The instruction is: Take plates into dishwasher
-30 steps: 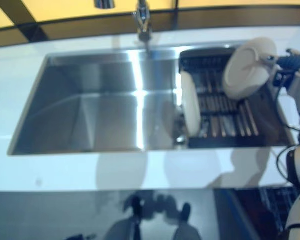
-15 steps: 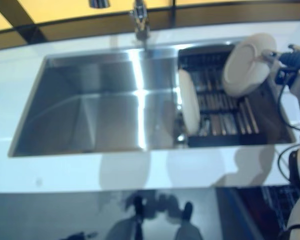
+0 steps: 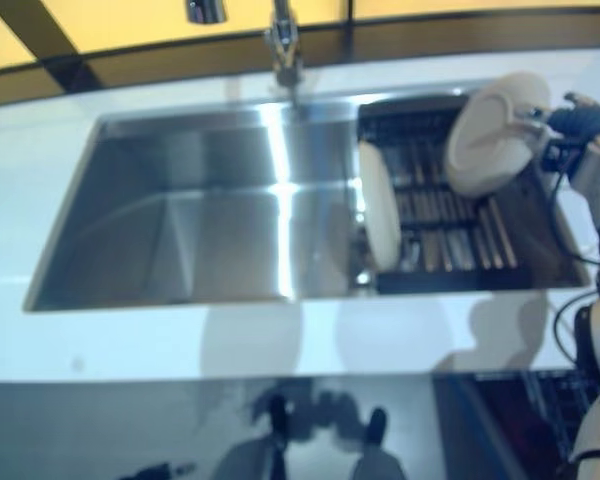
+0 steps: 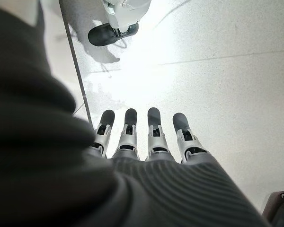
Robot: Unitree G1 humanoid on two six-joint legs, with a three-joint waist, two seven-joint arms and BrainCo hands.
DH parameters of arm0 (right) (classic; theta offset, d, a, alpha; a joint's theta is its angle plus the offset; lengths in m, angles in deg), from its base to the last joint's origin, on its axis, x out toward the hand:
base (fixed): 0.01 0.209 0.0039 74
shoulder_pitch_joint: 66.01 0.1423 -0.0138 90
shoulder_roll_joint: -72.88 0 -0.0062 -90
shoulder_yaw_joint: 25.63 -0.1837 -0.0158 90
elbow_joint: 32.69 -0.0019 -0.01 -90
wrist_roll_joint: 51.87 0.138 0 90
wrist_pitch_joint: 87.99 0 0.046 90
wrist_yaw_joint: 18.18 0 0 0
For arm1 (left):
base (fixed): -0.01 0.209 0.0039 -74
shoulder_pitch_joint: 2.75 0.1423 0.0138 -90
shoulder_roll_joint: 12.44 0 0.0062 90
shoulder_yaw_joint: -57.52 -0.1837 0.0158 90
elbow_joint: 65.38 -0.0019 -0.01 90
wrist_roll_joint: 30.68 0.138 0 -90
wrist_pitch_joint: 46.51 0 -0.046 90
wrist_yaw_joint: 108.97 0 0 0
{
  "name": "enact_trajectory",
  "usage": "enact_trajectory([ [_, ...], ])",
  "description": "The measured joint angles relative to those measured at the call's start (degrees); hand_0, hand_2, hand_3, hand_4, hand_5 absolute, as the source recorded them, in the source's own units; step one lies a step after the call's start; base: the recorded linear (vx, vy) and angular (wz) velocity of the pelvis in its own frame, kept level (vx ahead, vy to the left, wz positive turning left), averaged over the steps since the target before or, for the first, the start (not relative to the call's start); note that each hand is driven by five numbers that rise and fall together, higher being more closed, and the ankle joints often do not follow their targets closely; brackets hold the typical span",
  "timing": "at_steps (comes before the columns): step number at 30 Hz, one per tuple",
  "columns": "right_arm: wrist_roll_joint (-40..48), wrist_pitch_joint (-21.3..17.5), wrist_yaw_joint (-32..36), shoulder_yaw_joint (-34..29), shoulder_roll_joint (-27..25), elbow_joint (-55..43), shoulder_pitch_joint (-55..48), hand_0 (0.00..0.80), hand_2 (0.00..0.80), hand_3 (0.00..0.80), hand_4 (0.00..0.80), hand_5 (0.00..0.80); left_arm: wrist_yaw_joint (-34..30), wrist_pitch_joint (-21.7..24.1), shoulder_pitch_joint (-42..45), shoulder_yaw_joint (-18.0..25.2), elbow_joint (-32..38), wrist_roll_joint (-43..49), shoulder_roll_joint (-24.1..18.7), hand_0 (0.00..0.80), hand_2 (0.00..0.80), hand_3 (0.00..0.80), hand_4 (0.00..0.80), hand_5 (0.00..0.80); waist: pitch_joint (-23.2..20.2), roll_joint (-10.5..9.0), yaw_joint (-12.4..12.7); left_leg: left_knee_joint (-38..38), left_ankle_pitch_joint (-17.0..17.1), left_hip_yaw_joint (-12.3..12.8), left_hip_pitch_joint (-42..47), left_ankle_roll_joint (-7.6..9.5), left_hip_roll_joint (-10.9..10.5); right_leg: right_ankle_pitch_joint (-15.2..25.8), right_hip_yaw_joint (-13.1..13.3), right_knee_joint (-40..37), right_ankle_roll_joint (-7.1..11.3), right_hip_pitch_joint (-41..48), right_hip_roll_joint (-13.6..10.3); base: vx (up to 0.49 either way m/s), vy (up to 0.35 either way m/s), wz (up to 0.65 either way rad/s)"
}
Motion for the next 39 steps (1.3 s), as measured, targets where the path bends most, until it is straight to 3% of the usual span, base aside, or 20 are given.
enact_trajectory([
  [34, 1.09, 1.57, 2.22, 0.17, 0.91, -0.3, -0.42, 0.0, 0.0, 0.0, 0.0, 0.0, 0.02, -0.12, 0.28, -0.04, 0.21, -0.02, -0.01, 0.0, 0.0, 0.0, 0.0, 0.0, -0.4, -0.25, -0.01, 0.03, 0.13, -0.07, 0.09, -0.01, 0.07, 0.11, -0.07, 0.11, -0.07, 0.17, 0.06, -0.003, 0.0, 0.0],
  [39, 1.12, 2.21, 4.06, 0.22, 2.95, -0.22, -2.47, 0.0, 0.0, 0.0, 0.0, 0.0, 0.01, -0.12, 0.31, -0.07, 0.26, -0.02, 0.0, 0.0, 0.0, 0.0, 0.0, 0.0, -1.3, -0.19, 0.03, 0.02, 0.17, -0.23, -0.07, 0.0, 0.05, 0.11, -0.23, 0.1, -0.07, 0.09, 0.05, 0.0, 0.0, 0.0],
])
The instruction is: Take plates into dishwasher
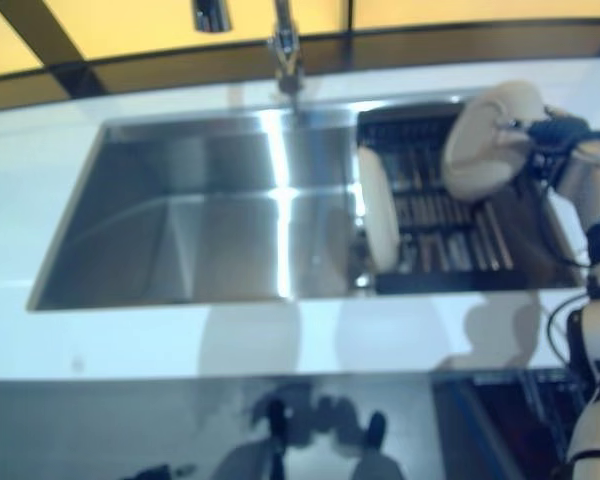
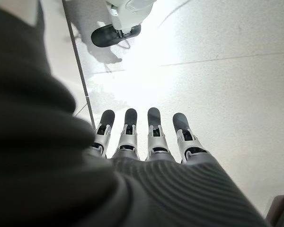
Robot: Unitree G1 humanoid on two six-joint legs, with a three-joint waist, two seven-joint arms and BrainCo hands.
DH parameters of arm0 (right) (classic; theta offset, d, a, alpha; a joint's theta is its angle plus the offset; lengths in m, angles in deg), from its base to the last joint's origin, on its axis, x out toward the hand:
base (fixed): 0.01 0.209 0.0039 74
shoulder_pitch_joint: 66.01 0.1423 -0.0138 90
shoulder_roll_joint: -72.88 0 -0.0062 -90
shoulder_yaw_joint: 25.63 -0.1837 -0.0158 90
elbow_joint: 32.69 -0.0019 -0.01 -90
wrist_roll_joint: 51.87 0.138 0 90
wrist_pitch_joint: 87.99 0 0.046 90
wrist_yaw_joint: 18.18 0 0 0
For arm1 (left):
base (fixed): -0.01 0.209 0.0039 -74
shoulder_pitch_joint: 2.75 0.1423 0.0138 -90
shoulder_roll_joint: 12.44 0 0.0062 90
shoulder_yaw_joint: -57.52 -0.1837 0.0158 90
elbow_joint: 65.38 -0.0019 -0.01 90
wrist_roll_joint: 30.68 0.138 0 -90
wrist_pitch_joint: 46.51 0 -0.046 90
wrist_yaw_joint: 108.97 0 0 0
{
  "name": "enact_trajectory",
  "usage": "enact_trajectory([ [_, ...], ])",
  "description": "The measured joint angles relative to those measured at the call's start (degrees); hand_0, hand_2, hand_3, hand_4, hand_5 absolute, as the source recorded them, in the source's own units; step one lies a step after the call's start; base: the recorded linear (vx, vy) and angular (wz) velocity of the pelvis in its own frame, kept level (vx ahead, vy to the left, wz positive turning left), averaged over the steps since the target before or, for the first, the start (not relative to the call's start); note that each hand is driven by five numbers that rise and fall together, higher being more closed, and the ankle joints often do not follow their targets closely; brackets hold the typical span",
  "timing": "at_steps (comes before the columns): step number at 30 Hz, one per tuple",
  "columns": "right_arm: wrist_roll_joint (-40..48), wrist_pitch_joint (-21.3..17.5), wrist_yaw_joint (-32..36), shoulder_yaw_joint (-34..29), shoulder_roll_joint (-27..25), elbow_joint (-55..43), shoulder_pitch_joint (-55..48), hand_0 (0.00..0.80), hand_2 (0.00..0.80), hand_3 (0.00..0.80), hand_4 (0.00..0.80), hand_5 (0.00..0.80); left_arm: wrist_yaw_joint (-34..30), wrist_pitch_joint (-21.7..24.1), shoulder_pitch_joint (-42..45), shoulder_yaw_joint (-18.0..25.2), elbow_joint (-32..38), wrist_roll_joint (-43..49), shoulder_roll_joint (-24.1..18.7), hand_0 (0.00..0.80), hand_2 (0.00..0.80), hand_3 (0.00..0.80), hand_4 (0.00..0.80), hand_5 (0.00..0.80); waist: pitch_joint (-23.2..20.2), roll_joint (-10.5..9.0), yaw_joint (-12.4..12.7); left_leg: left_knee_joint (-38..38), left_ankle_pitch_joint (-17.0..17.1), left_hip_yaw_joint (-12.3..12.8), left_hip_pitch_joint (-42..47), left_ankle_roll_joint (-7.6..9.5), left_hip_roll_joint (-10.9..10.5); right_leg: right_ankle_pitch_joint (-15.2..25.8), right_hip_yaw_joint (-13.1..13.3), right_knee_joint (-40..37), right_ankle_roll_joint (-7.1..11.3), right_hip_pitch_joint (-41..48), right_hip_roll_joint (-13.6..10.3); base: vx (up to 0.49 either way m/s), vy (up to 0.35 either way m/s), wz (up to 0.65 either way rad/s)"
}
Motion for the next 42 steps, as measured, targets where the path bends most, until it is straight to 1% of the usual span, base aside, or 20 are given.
enact_trajectory([
  [10, 0.06, 0.7, 0.36, 0.07, 1.84, 0.04, -1.1, 0.0, 0.0, 0.0, 0.0, 0.0, 0.02, -0.5, 0.33, -0.03, 0.42, -0.02, 0.01, 0.0, 0.0, 0.0, 0.0, 0.0, 0.0, 0.02, 0.12, -0.01, 0.07, -0.28, -0.19, 0.01, -0.05, -0.01, -0.25, -0.01, 0.0, -0.01, -0.02, 0.0, 0.0, 0.0],
  [11, 0.04, 0.71, 0.38, 0.07, 2.03, 0.04, -1.15, 0.223, 0.223, 0.223, 0.223, 0.223, 0.02, -0.57, 0.33, -0.02, 0.43, -0.03, 0.01, 0.0, 0.0, 0.0, 0.0, 0.0, 0.0, 0.02, 0.1, -0.01, 0.07, -0.3, -0.2, 0.01, -0.05, -0.01, -0.27, -0.02, 0.01, -0.02, -0.03, 0.0, 0.0, 0.0],
  [12, 0.04, 0.74, 0.41, 0.07, 2.17, 0.04, -1.17, 0.605, 0.605, 0.605, 0.605, 0.605, 0.02, -0.65, 0.33, -0.02, 0.43, -0.02, 0.01, 0.0, 0.0, 0.0, 0.0, 0.0, 0.0, 0.03, 0.1, -0.01, 0.07, -0.3, -0.24, 0.01, -0.05, -0.01, -0.27, -0.02, 0.01, -0.06, -0.03, 0.0, 0.0, 0.0],
  [13, 0.03, 0.75, 0.39, 0.07, 2.18, 0.04, -1.19, 0.8, 0.8, 0.8, 0.8, 0.8, 0.02, -0.77, 0.34, -0.02, 0.43, -0.03, 0.01, 0.0, 0.0, 0.0, 0.0, 0.0, 0.0, 0.03, 0.1, -0.01, 0.08, -0.31, -0.27, 0.01, -0.05, -0.01, -0.28, -0.03, 0.01, -0.09, -0.03, 0.0, 0.0, 0.0],
  [21, -0.87, 0.62, -2.05, 0.12, 2.14, 0.74, -1.19, 0.8, 0.8, 0.8, 0.8, 0.8, 0.06, -0.92, 0.53, -0.02, 0.58, -0.02, 0.02, 0.0, 0.0, 0.0, 0.0, 0.0, -0.07, 0.21, 0.14, -0.01, 0.08, -0.45, -0.46, 0.01, -0.06, -0.03, -0.43, -0.06, 0.01, -0.19, -0.03, 0.0, 0.0, 0.0],
  [24, -2.86, 0.49, -3.11, 0.33, 2.13, 0.71, -1.18, 0.8, 0.8, 0.8, 0.8, 0.8, 0.16, -0.94, 0.53, -0.02, 0.68, -0.02, 0.02, 0.0, 0.0, 0.0, 0.0, 0.0, -0.07, 0.22, 0.08, -0.02, 0.22, -0.8, -0.64, 0.02, -0.06, -0.03, -0.75, -0.12, 0.01, -0.18, -0.03, -0.001, -0.001, 0.05],
  [33, -4.03, -0.96, -4.29, 1.23, 2.13, 0.47, -0.95, 0.8, 0.8, 0.8, 0.8, 0.8, 0.69, -0.98, 0.51, -0.58, 1.17, -1.3, 0.03, 0.0, 0.0, 0.0, 0.0, 0.0, -0.07, 0.23, 0.13, -0.02, 0.31, -1.03, -0.77, 0.05, -0.09, -0.03, -0.95, -0.13, 0.02, -0.18, -0.05, 0.0, 0.0, 0.01],
  [42, -4.0, -2.37, -7.66, 2.19, 1.99, -0.05, -0.51, 0.8, 0.8, 0.8, 0.8, 0.8, 0.79, -0.92, 0.5, -1.1, 1.16, -1.42, 0.15, 0.0, 0.0, 0.0, 0.0, 0.0, -0.08, 0.2, 0.15, -0.04, 0.32, -1.08, -0.23, 0.05, -0.09, -0.01, -1.01, -0.03, 0.0, 0.36, 0.0, 0.004, 0.001, 0.0],
])
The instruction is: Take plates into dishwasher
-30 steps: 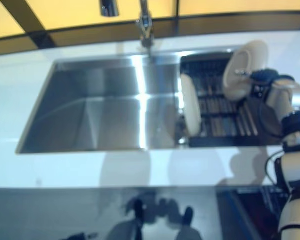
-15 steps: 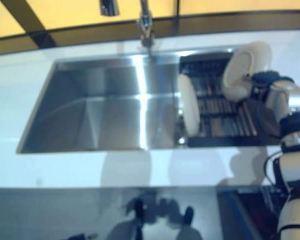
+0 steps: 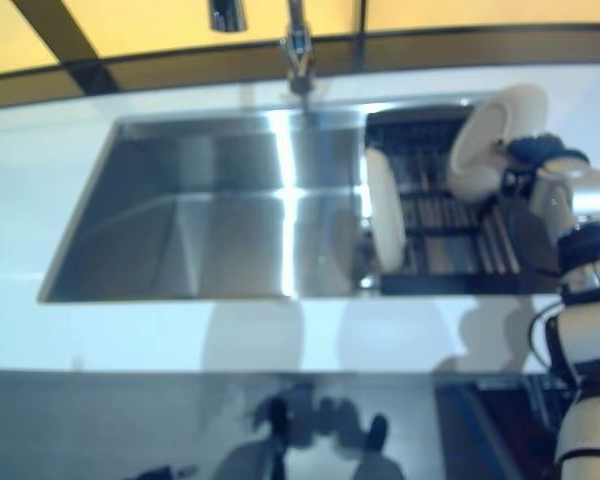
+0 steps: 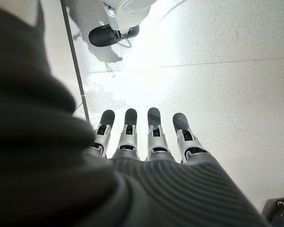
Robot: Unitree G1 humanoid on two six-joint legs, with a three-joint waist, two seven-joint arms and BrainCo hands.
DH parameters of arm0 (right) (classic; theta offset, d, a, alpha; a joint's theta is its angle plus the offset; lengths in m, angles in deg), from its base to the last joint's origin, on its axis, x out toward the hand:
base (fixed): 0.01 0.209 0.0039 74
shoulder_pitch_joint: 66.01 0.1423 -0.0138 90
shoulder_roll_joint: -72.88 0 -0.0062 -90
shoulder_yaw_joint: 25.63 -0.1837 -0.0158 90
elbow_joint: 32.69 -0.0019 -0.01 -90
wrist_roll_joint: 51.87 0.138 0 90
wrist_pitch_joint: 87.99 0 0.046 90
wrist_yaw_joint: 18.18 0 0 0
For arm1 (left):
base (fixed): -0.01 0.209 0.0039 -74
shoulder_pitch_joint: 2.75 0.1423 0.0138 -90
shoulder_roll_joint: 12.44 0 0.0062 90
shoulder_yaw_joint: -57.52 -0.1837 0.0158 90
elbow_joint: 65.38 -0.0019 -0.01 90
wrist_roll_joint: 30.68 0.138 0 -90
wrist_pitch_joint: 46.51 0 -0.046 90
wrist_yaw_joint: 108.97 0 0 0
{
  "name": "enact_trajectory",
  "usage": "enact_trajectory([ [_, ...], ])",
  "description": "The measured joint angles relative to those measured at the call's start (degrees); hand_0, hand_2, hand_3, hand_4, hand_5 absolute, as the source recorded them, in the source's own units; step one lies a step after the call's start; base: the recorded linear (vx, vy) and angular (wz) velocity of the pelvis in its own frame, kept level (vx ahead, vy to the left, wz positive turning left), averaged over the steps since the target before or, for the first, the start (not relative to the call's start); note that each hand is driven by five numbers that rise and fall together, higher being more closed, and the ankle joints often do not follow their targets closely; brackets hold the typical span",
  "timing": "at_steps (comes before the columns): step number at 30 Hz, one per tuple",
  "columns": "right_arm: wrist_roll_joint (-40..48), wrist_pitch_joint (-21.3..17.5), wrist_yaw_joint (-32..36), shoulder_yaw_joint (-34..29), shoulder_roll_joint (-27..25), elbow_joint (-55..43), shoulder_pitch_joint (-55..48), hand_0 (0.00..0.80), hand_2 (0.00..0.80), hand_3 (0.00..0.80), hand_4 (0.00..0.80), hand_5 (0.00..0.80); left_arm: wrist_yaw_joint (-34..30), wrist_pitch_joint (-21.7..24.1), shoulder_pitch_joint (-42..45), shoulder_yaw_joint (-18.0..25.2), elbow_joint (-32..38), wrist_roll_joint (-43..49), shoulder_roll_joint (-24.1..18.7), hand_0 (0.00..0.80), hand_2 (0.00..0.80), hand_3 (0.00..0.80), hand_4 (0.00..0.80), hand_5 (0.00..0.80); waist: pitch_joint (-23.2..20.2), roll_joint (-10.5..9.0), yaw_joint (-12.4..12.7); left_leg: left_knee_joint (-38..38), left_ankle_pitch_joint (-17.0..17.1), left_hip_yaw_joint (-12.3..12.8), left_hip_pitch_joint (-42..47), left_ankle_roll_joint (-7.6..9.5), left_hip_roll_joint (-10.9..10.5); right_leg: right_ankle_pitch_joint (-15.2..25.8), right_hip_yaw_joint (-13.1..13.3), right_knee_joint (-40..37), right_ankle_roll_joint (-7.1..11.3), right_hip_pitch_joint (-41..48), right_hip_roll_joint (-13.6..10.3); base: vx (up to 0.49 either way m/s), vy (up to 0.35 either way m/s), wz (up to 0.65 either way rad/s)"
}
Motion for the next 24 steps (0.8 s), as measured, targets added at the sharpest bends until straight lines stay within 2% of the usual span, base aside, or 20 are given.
enact_trajectory([
  [6, -0.51, -0.89, -1.15, 0.67, -3.09, -0.13, 2.36, 0.8, 0.8, 0.8, 0.8, 0.8, 0.17, -0.02, -0.3, 0.02, 0.02, 0.31, 0.0, 0.0, 0.0, 0.0, 0.0, 0.0, -0.37, -0.8, -0.07, -0.04, -0.11, 0.0, 1.43, -0.08, 0.07, -0.05, -0.01, 0.02, -0.01, 1.5, 0.07, 0.046, 0.01, 0.0],
  [9, -0.95, -1.83, -1.18, 1.96, -4.68, -0.25, 3.11, 0.8, 0.8, 0.8, 0.8, 0.8, 0.19, -0.01, -0.42, 0.05, -0.03, 0.34, -0.05, 0.0, 0.0, 0.0, 0.0, 0.0, -1.16, -2.24, -0.21, -0.05, -0.18, 0.2, 2.1, -0.18, 0.24, -0.08, 0.15, 0.01, -0.06, 1.96, 0.18, 0.048, 0.032, -0.04],
  [11, -1.28, -2.29, -1.18, 2.05, -5.32, -0.59, 3.14, 0.8, 0.8, 0.8, 0.8, 0.8, 0.17, -0.05, -0.41, 0.06, -0.08, 0.35, -0.14, 0.0, 0.0, 0.0, 0.0, 0.0, -2.23, -3.87, -0.28, -0.05, -0.3, 0.48, 2.74, -0.31, 0.38, -0.14, 0.42, -0.02, -0.13, 2.42, 0.21, 0.049, 0.034, -0.09],
  [13, -2.02, -2.42, -0.96, 2.11, -5.64, -0.75, 3.17, 0.8, 0.8, 0.8, 0.8, 0.8, 0.09, -0.09, -0.32, 0.02, -0.34, 0.39, -0.41, 0.0, 0.0, 0.0, 0.0, 0.0, -3.77, -5.59, -0.24, -0.09, -0.7, 1.57, 3.63, -0.5, 0.64, -0.38, 1.47, -0.15, 0.02, 2.68, 0.28, 0.051, 0.052, -0.22],
  [15, -2.34, -2.41, -0.86, 3.97, -6.55, -0.96, 4.29, 0.8, 0.8, 0.8, 0.8, 0.8, 0.09, -0.72, -0.4, -0.07, -0.03, 0.4, -0.49, 0.0, 0.0, 0.0, 0.0, 0.0, -4.93, -6.44, -0.32, -0.1, -0.84, 1.9, 4.0, -0.47, 0.64, -0.37, 1.81, -0.15, 0.03, 2.8, 0.26, 0.047, 0.056, -0.14],
  [20, -3.31, -2.41, 2.89, 6.34, -8.68, -1.22, 7.59, 0.8, 0.8, 0.8, 0.8, 0.8, 0.09, -3.21, -0.78, -0.06, 0.15, 0.43, -0.5, 0.0, 0.0, 0.0, 0.0, 0.0, -7.71, -6.54, -0.74, -0.32, -1.51, 3.18, 5.35, -0.4, 0.76, -0.33, 3.06, -0.19, 0.08, 3.41, 0.29, -0.007, 0.046, -0.11],
  [24, -3.3, -2.44, 4.74, 6.76, -10.11, -1.59, 7.52, 0.8, 0.8, 0.8, 0.8, 0.8, 0.06, -4.08, -0.68, -0.06, -0.3, 0.52, -0.52, 0.0, 0.0, 0.0, 0.0, 0.0, -9.53, -6.53, -2.02, -0.33, -1.55, 3.75, 5.26, -0.4, 0.81, -0.32, 3.53, -0.18, 0.07, 2.92, 0.31, -0.038, 0.076, -0.09],
])
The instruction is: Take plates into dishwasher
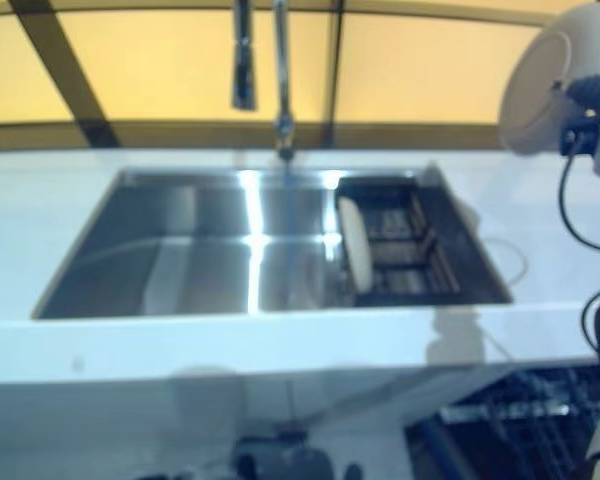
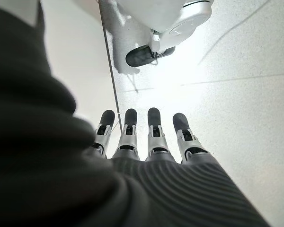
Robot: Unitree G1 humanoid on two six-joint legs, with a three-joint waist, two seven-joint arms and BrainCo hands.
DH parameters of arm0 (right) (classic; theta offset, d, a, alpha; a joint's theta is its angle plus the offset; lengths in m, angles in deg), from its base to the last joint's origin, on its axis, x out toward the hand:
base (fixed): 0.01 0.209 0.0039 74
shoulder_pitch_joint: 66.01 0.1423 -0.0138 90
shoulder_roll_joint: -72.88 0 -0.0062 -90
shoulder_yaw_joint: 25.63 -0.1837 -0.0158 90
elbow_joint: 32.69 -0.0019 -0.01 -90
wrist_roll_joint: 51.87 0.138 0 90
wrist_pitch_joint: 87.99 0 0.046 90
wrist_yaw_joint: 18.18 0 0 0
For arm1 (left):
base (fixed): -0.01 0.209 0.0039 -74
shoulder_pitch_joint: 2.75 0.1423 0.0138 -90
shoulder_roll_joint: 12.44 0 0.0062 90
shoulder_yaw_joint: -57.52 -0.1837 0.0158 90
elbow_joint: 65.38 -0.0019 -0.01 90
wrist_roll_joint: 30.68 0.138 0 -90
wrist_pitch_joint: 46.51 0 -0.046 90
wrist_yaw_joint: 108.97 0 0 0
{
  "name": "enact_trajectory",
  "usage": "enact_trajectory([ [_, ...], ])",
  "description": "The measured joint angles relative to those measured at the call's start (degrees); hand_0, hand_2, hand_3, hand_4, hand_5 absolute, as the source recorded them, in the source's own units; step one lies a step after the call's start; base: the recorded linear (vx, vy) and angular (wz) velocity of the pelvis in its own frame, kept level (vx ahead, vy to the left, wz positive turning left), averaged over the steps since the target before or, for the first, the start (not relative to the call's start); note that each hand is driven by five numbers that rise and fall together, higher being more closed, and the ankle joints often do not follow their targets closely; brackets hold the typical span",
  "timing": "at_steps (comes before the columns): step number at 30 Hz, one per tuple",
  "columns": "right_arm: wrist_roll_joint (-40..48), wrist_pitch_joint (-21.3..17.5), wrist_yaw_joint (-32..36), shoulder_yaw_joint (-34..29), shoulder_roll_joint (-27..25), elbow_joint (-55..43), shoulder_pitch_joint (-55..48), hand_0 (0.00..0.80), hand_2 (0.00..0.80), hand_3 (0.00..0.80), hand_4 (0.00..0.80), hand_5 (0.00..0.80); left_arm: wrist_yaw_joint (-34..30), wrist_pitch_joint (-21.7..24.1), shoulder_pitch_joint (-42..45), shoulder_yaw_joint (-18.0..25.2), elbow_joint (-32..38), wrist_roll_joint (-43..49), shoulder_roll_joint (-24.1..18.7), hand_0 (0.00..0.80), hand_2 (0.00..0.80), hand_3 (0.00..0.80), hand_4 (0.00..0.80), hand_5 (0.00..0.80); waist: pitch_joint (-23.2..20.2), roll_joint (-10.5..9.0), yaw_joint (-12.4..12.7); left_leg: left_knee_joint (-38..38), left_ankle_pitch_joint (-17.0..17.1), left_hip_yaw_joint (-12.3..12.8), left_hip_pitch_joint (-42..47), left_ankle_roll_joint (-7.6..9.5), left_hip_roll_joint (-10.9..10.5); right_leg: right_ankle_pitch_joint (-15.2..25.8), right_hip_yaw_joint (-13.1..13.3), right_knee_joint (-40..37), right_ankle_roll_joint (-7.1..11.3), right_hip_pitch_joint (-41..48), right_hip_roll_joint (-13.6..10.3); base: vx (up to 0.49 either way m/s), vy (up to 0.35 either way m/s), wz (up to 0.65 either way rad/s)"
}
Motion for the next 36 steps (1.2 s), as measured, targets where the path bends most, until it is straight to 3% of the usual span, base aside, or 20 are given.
enact_trajectory([
  [8, -1.44, -1.23, 0.97, -0.3, -3.52, -2.41, -4.17, 0.8, 0.8, 0.8, 0.8, 0.8, -0.26, 1.3, -1.45, -1.34, 0.05, 4.71, -0.44, 0.0, 0.0, 0.0, 0.0, 0.0, -0.99, -0.29, -2.19, 0.06, -0.32, 3.08, 1.94, 0.0, -0.4, 0.59, 2.9, 0.39, 0.55, -0.33, -0.2, -0.089, 0.051, -0.19],
  [11, -2.4, -1.58, 1.05, -1.96, -3.45, -4.26, -7.22, 0.8, 0.8, 0.8, 0.8, 0.8, -0.37, 1.15, -2.59, -1.38, 0.4, 4.57, -3.01, 0.0, 0.0, 0.0, 0.0, 0.0, -0.22, -1.2, -3.75, -0.04, -0.41, 4.32, 1.83, 0.29, -0.8, 1.56, 3.93, 1.35, 0.75, -1.34, -0.1, -0.367, -0.04, -0.24],
  [12, -2.81, -1.94, 1.05, -2.61, -3.45, -4.87, -7.75, 0.8, 0.8, 0.8, 0.8, 0.8, -0.27, 1.09, -3.13, -1.25, 0.77, 4.44, -4.18, 0.0, 0.0, 0.0, 0.0, 0.0, 0.63, -1.27, -3.98, -0.09, -0.69, 5.54, 1.63, 0.71, -0.28, 3.07, 4.16, 1.3, 2.14, -2.36, 0.2, -0.381, -0.128, -0.64],
  [13, -3.21, -2.33, 1.13, -2.59, -3.42, -5.49, -7.92, 0.8, 0.8, 0.8, 0.8, 0.8, 0.01, 1.09, -3.55, -0.88, 0.85, 4.31, -5.07, 0.0, 0.0, 0.0, 0.0, 0.0, 1.45, -0.97, -3.76, -0.14, -0.31, 7.14, 1.14, 1.3, 0.81, 5.11, 3.84, 0.25, 5.15, -3.58, 0.54, -0.28, -0.151, -0.8],
  [14, -3.43, -2.88, 1.58, -2.52, -3.23, -5.68, -8.14, 0.8, 0.8, 0.8, 0.8, 0.8, 0.27, 1.06, -3.49, 0.08, 0.68, 3.91, -6.03, 0.0, 0.0, 0.0, 0.0, 0.0, 1.63, -0.8, -2.99, -0.12, 0.05, 9.17, 0.07, 1.35, 1.94, 5.64, 1.6, 0.41, 6.92, -4.83, 0.73, -0.177, -0.182, -0.97],
  [15, -3.43, -3.5, 1.84, -2.45, -3.23, -5.84, -8.24, 0.8, 0.8, 0.8, 0.8, 0.8, 0.96, 1.07, -3.91, 0.92, 0.16, 3.53, -6.64, 0.0, 0.0, 0.0, 0.0, 0.0, 1.83, -0.48, -2.36, -0.12, 0.0, 10.49, -0.42, 0.92, 3.14, 3.54, -1.52, 2.4, 4.44, -5.84, 0.9, -0.081, -0.142, -0.84],
  [16, -3.43, -4.17, 2.36, -2.45, -3.24, -5.92, -8.23, 0.8, 0.8, 0.8, 0.8, 0.8, 1.35, 1.04, -4.04, 1.89, -0.06, 3.24, -6.84, 0.0, 0.0, 0.0, 0.0, 0.0, 1.85, -0.45, -1.89, -0.06, 0.04, 10.95, -0.65, 0.61, 3.7, 2.21, -2.56, 3.18, 3.14, -4.96, 0.54, -0.065, -0.114, -0.66],
  [17, -3.48, -4.66, 2.78, -2.45, -3.4, -6.04, -8.21, 0.8, 0.8, 0.8, 0.8, 0.8, 1.41, 0.98, -3.95, 2.56, -0.06, 3.21, -6.96, 0.0, 0.0, 0.0, 0.0, 0.0, 1.63, -0.87, -1.61, -0.06, 0.14, 10.69, -0.68, 0.33, 3.47, 1.52, -2.65, 3.17, 3.02, -3.97, -0.06, -0.044, -0.096, -0.56],
  [18, -4.08, -5.18, 3.45, -2.51, -3.94, -6.89, -8.09, 0.8, 0.8, 0.8, 0.8, 0.8, 1.63, 0.57, -3.97, 3.08, -0.17, 3.22, -7.15, 0.0, 0.0, 0.0, 0.0, 0.0, 0.94, -2.14, -0.91, -0.06, 0.2, 9.97, -0.85, -0.31, 2.66, -0.27, -2.05, 1.05, 1.48, -2.18, -1.04, -0.018, -0.083, -0.42],
  [19, -4.6, -6.25, 4.41, -2.49, -4.23, -7.5, -7.83, 0.8, 0.8, 0.8, 0.8, 0.8, 1.48, 0.31, -4.08, 3.25, -0.45, 3.25, -6.74, 0.0, 0.0, 0.0, 0.0, 0.0, 1.14, -1.67, -1.23, -0.08, 0.43, 7.65, -1.11, -0.71, 2.79, 0.38, -1.96, 0.14, 0.33, -1.82, -0.16, -0.015, -0.087, -0.29],
  [21, -4.82, -6.45, 6.76, -2.06, -5.92, -7.58, -8.25, 0.8, 0.8, 0.8, 0.8, 0.8, 0.63, 0.28, -4.03, 3.19, -0.67, 3.35, -5.63, 0.0, 0.0, 0.0, 0.0, 0.0, 1.11, -0.95, -1.33, -0.03, 0.8, 6.39, -0.98, -1.18, 3.66, 0.03, -2.11, 0.1, -0.49, -1.48, 1.11, -0.005, -0.044, -0.01],
  [25, -7.99, -6.74, 10.72, -2.92, -10.84, -7.52, -11.22, 0.8, 0.8, 0.8, 0.8, 0.8, 0.11, 1.3, -4.35, 2.89, -1.52, 3.4, -3.64, 0.0, 0.0, 0.0, 0.0, 0.0, 0.96, -0.76, -1.8, 0.25, 0.92, 4.92, -0.92, -2.29, 4.11, -0.21, -2.08, 0.15, -0.84, -1.31, 1.95, 0.009, -0.056, -0.01],
  [29, -11.51, -7.05, 14.91, -7.12, -12.32, -8.38, -16.44, 0.8, 0.8, 0.8, 0.8, 0.8, 0.02, 1.92, -4.65, 2.91, -2.07, 3.62, -3.74, 0.0, 0.0, 0.0, 0.0, 0.0, 0.76, -0.77, -4.11, 0.27, 0.9, 4.0, -0.92, -2.3, 3.51, -0.35, -1.11, 0.16, -0.65, -0.75, 1.61, 0.002, -0.063, 0.1],
  [36, -16.06, -9.16, 19.31, -8.03, -13.9, -10.52, -22.95, 0.8, 0.8, 0.8, 0.8, 0.8, -0.63, 1.99, -4.67, 2.91, -2.54, 4.8, -3.95, 0.0, 0.0, 0.0, 0.0, 0.0, -0.03, 0.34, -4.99, 0.24, 0.55, 4.48, -0.05, -2.21, 3.64, -0.46, 1.07, 0.06, -0.58, -0.54, 1.78, -0.003, -0.041, -0.06],
])
